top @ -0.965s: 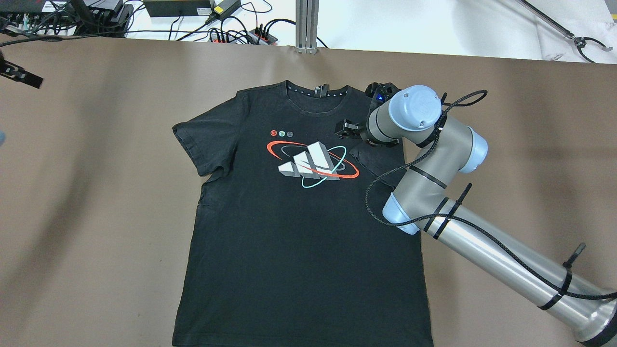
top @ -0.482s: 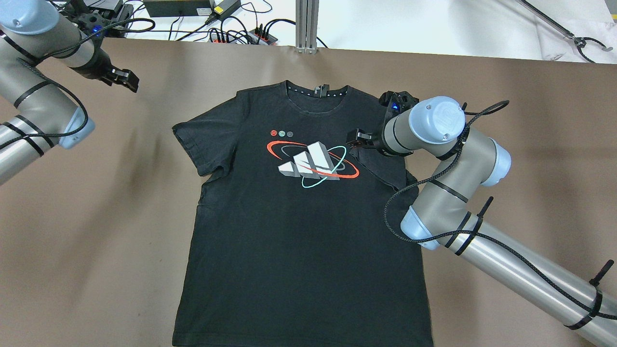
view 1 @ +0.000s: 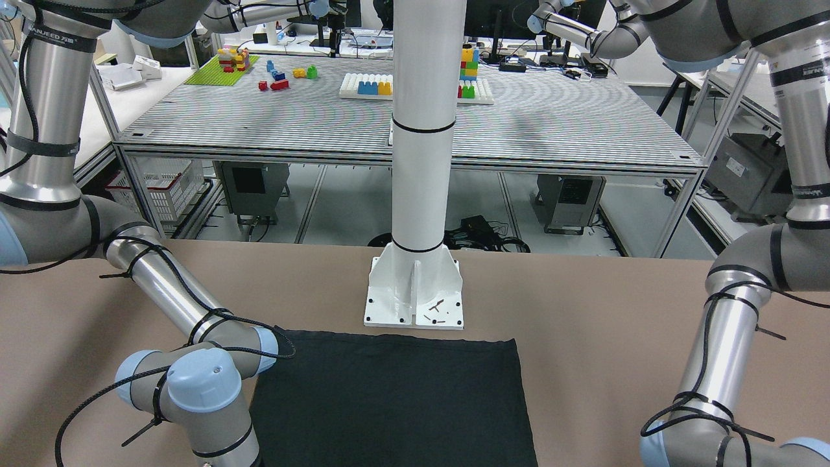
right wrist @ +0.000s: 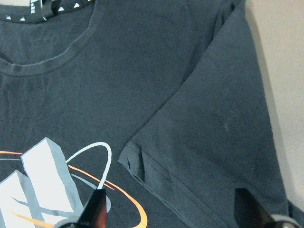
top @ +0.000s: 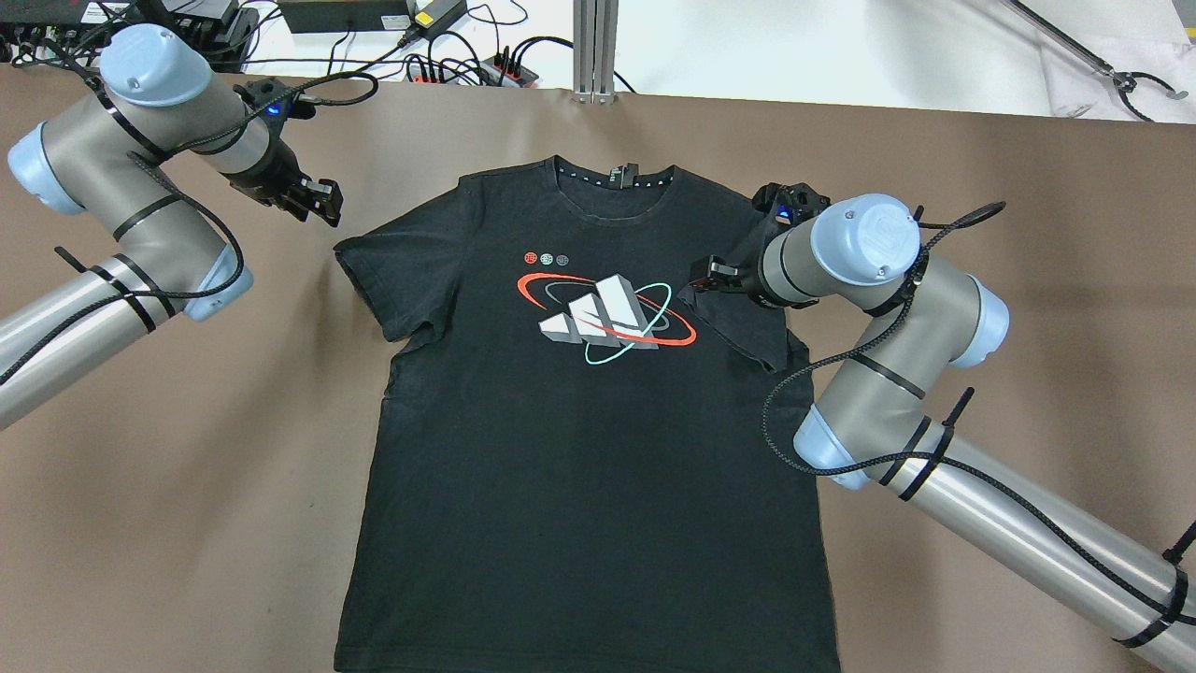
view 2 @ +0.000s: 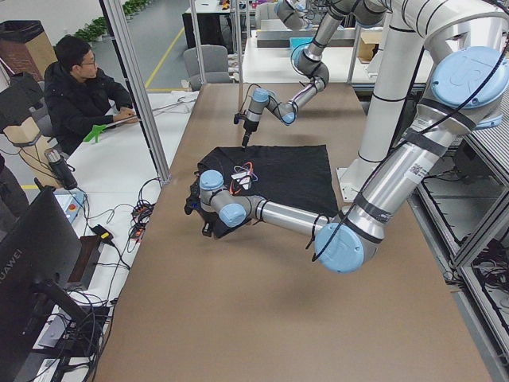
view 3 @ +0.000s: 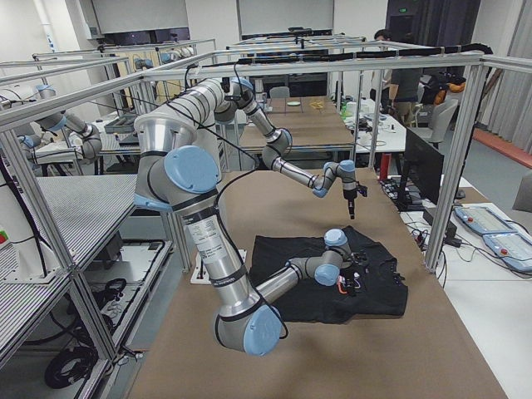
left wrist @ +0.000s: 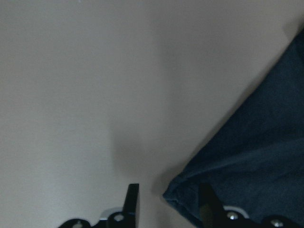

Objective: Fold clothes
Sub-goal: 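Reach the left gripper to the other sleeve while the right gripper holds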

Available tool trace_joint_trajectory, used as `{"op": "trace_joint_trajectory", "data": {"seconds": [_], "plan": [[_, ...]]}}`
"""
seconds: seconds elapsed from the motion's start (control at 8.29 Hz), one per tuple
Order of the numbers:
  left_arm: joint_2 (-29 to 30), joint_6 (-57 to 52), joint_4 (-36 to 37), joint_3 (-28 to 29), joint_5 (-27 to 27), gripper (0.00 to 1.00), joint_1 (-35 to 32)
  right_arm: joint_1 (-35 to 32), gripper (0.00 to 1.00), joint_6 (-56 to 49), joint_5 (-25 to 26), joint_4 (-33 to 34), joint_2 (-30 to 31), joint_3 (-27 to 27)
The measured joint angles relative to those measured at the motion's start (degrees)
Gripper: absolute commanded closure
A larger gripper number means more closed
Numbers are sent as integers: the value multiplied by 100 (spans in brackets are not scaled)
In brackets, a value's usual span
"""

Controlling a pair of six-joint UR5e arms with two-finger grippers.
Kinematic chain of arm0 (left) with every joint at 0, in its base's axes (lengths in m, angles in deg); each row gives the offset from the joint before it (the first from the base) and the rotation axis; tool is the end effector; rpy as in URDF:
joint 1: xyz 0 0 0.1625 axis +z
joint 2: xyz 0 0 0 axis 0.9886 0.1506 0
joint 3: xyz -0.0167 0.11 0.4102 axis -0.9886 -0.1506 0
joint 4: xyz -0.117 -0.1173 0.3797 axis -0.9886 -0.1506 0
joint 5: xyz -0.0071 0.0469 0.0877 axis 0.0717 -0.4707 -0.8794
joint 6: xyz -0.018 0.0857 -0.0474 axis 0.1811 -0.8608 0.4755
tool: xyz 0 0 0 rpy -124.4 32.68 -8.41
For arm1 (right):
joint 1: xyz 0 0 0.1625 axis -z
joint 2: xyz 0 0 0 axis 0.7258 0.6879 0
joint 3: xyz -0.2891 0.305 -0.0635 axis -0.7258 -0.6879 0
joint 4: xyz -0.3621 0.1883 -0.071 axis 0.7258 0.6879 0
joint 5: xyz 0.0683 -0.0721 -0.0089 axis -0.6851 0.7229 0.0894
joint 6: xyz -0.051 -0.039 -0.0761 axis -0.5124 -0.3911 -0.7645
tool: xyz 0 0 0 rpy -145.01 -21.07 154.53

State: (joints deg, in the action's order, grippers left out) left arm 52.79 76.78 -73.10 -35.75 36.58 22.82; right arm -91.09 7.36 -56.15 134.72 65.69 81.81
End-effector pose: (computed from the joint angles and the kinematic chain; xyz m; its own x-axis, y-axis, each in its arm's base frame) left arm 0.3361 -0.6980 0.4026 0.6354 0.1740 -0.7523 0.0415 0.9652 0.2583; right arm -0.4367 -0.5779 0.3141 0.5366 0.0996 0.8379 -0.3549 0.9275 0.1170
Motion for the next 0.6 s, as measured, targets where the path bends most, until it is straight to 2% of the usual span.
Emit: {"op": "trace_joint_trajectory", "data": {"seconds": [0.36,0.48,0.6], "plan": [[20,94,-432,387,-40,56,235,-17,5,-14,36,2,26,-21],[16,99,-591,501,-51,60,257,-18,5,-16,43,2,29,-24],[16,106,-672,555,-56,79,266,-18,5,-16,45,2,31,-24]]}}
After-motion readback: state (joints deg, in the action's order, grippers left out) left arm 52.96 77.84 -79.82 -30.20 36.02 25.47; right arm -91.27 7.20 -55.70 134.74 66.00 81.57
